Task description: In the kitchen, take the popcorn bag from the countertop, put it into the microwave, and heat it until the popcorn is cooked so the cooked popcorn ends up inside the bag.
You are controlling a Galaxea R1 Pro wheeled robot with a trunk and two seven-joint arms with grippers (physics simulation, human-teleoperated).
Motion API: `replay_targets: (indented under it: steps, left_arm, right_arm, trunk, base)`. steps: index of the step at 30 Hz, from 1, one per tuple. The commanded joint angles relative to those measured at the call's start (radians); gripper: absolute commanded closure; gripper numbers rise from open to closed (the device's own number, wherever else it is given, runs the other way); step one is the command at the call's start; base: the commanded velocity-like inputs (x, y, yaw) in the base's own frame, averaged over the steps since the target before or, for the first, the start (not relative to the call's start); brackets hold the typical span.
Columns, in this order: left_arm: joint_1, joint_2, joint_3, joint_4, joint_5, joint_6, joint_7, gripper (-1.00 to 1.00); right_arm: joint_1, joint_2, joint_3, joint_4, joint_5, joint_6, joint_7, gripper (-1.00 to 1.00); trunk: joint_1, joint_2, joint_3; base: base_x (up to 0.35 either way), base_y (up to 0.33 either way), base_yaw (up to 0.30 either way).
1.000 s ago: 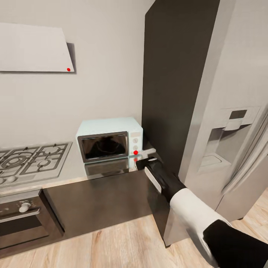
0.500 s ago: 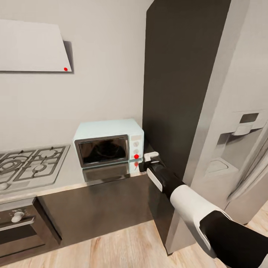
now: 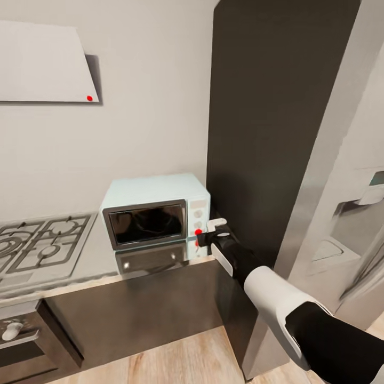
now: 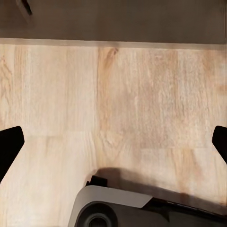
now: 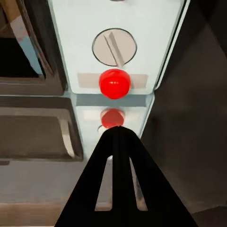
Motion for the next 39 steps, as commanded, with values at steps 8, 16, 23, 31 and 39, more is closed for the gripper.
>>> replay_targets:
  steps: [8,16,23,31,39]
  left_arm:
    - [-0.010,-0.002,0.002,0.001,0.007,0.000,-0.008,-1.00]
    - [-0.010,-0.002,0.004,0.022,0.012,-0.007,-0.008,-1.00]
    - [-0.035,0.003,0.004,0.221,0.008,-0.066,-0.008,-1.00]
    - [-0.040,0.000,0.004,0.227,0.013,-0.072,-0.008,-1.00]
    - [-0.041,0.000,0.004,0.227,0.013,-0.073,-0.008,-1.00]
  right_arm:
    - [0.001,0.000,0.006,0.003,-0.010,0.000,-0.008,1.00]
    - [0.003,0.000,0.006,0.006,-0.010,0.000,-0.008,1.00]
    - [0.004,0.000,0.006,0.037,-0.010,-0.001,-0.008,1.00]
    - [0.004,0.000,0.006,0.038,-0.010,-0.001,-0.007,1.00]
    - [0.004,0.000,0.006,0.038,-0.010,-0.001,-0.007,1.00]
  trunk:
    - [0.001,-0.001,-0.001]
    - [0.001,-0.001,-0.001]
    - [0.001,-0.001,-0.001]
    - [0.001,-0.001,-0.001]
    - [0.001,-0.001,-0.001]
  base:
    - [0.219,0.000,0.000]
    - [0.008,0.000,0.000]
    - [0.056,0.035,0.000]
    - [0.081,0.061,0.000]
    - [0.023,0.067,0.000]
